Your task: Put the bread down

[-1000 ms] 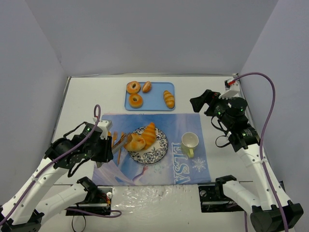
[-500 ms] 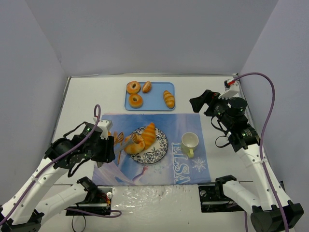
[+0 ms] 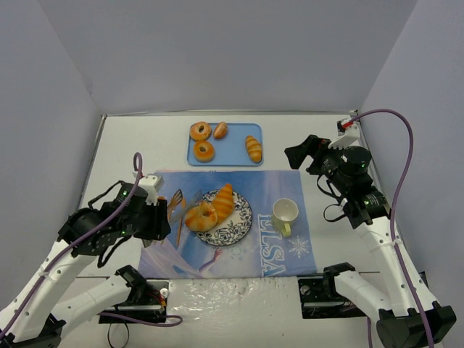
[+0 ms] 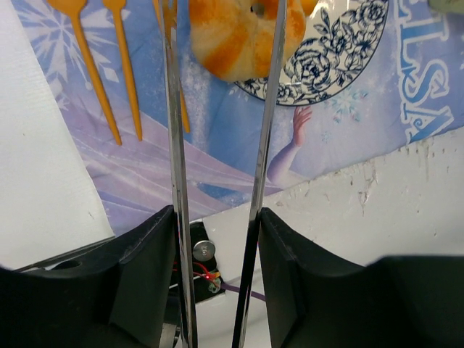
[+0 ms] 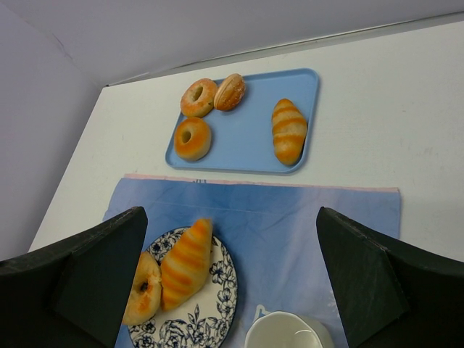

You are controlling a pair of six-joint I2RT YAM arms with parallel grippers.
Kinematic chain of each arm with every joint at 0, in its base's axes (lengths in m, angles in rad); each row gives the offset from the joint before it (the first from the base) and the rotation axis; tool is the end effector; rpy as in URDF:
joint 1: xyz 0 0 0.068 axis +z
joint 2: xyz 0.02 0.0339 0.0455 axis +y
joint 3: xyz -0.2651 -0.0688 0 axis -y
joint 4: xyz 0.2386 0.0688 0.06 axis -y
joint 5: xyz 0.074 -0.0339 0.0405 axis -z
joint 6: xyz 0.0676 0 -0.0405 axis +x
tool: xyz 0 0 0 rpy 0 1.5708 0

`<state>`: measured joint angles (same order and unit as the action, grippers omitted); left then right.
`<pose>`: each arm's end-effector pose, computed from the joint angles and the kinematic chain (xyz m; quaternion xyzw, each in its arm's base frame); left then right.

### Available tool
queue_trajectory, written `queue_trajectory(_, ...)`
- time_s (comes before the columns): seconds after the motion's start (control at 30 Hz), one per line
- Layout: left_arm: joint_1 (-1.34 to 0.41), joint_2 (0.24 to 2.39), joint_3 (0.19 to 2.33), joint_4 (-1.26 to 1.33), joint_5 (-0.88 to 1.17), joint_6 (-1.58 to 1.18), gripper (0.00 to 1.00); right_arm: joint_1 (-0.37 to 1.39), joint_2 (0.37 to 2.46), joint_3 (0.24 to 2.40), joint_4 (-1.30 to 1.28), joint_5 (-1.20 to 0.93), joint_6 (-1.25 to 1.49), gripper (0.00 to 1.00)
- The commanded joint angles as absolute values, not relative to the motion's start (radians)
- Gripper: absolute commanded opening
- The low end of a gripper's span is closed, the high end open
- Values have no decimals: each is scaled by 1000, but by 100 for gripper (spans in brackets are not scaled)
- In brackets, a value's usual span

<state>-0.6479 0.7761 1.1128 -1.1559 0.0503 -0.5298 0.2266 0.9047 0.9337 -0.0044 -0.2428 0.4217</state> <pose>0.1039 -0.0829 0.3313 0.0641 0.9278 -0.2232 0.2921 0.2229 0.0681 0.3923 -0.0188 0.6984 0.3065 0.6465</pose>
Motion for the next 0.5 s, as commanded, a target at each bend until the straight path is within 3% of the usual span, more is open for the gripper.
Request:
queue_trajectory(0.0,-653,801,1208,-1127,-19,-538,42,237,888,948,79,-230,426,100)
queue_trajectory(0.3,-627,983,1378,-1069,-143,-460,42,239,900,963,79,-248,423,100)
queue_trajectory(0.47,-468,1128,1486,-990,-94,-388,43,241,892,966,77,-259,425,100)
